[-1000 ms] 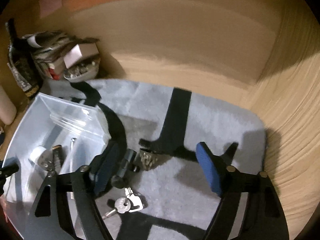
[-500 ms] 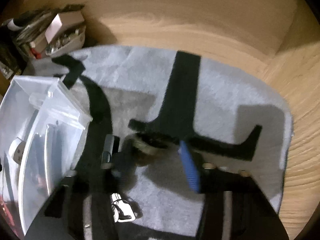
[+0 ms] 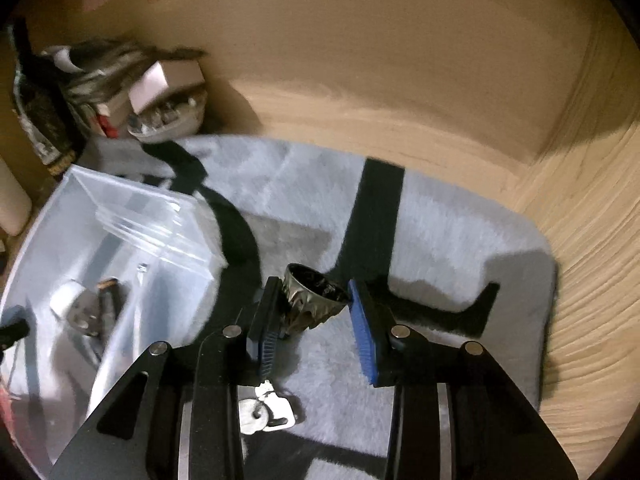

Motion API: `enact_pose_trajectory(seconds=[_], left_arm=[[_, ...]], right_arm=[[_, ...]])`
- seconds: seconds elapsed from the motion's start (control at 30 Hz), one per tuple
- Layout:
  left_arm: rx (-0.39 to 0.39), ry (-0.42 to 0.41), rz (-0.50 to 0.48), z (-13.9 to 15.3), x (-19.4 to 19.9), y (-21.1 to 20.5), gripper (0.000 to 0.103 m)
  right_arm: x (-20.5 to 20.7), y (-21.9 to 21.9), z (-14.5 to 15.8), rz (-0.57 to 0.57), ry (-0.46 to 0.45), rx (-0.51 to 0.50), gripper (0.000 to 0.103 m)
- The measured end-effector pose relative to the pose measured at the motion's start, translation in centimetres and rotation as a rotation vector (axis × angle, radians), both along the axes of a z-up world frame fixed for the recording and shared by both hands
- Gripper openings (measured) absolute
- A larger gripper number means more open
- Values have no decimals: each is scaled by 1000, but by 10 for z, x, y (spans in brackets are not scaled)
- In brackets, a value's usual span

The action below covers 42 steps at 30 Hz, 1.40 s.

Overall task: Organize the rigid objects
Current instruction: 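Grasp the round black-and-silver knob on the mat with the right gripper, then place the round knob into the clear box and open the right gripper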

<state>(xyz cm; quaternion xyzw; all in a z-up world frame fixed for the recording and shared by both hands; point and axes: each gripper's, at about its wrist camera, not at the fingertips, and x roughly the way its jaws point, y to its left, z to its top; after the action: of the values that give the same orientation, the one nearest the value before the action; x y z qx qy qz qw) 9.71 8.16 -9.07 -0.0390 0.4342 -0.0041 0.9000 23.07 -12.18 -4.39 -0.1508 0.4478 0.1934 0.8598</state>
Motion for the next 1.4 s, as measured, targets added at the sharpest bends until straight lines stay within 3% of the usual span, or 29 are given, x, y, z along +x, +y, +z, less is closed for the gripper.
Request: enact_pose_trajectory(seconds=[0.3, 0.73, 0.9, 1.4], left_arm=[[4, 2, 1, 1, 0, 0, 10], [9, 2, 0, 1, 1, 1, 10], [9, 2, -1, 1, 1, 1, 10], [9, 1, 0, 1, 1, 1, 10]], right_arm=[[-32, 17, 44, 74, -110, 44, 31], [-81, 53, 71, 215, -189, 82, 31], [-93, 68, 60, 276, -158, 65, 31], [-112, 96, -13, 388, 26, -54, 31]])
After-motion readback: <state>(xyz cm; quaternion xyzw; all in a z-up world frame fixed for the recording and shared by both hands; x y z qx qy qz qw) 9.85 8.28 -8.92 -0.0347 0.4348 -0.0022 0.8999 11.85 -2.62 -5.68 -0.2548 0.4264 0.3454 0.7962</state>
